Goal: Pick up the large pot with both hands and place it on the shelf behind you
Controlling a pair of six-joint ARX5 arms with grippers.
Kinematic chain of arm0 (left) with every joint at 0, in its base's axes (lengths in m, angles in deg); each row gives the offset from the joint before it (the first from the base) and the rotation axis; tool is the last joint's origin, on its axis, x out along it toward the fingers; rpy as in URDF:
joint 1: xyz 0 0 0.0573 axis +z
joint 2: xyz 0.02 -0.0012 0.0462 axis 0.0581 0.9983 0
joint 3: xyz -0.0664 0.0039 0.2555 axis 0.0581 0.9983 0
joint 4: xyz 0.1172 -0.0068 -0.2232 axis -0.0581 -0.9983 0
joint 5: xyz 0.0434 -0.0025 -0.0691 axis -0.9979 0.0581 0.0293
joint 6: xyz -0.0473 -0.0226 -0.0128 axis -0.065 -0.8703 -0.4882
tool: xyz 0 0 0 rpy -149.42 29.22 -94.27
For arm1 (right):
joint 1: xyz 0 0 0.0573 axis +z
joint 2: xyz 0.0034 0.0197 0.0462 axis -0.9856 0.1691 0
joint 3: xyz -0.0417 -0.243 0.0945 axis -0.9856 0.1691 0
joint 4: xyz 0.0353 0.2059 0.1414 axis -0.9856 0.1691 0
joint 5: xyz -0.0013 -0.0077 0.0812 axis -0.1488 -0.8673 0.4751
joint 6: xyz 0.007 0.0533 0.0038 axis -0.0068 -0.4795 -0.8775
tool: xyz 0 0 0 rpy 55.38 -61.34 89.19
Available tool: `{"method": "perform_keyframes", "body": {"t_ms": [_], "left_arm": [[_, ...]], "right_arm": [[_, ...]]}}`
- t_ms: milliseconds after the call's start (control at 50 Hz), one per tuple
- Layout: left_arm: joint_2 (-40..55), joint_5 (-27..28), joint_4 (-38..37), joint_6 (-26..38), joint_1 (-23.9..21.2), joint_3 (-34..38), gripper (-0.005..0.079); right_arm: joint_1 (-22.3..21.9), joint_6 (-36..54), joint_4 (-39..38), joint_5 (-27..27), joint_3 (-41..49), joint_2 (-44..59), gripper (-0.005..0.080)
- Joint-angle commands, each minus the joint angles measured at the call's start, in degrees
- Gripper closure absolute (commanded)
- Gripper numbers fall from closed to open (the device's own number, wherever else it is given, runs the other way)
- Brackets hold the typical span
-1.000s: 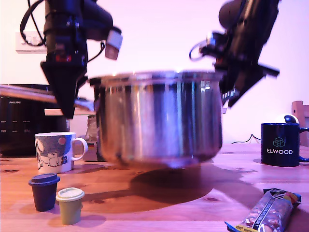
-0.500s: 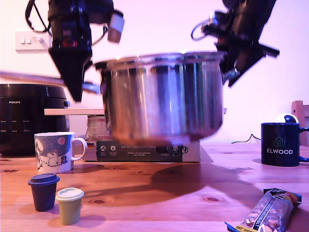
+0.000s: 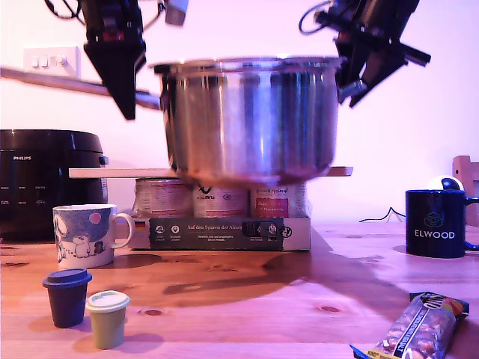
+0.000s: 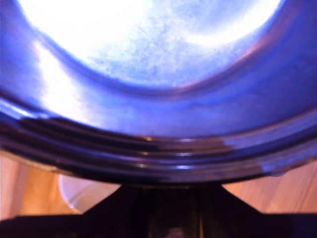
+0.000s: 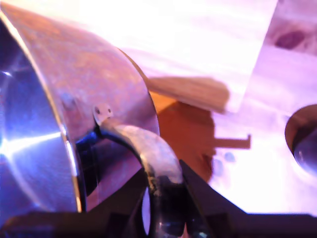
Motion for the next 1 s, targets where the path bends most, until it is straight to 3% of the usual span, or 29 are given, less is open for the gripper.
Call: {"method": "perform_keyframes", "body": {"t_ms": [0, 320, 980], "left_arm": [[-0.85, 0.57, 2.51, -3.30, 0.33, -5.14, 0.0767], [-0.81, 0.37, 2.93, -2.03, 2.34, -10.12, 0.0767], [-0.72, 3.67, 17.70, -2.40, 5.49, -11.19, 0.0767]], "right_arm": [[3.34, 1.62, 1.53, 4.24, -2.14, -1.29, 0.0765], [3.32, 1.27, 0.04, 4.24, -6.14, -1.29, 0.0765], [3.32, 0.85, -7.78, 4.02, -6.97, -1.29, 0.0765]]}}
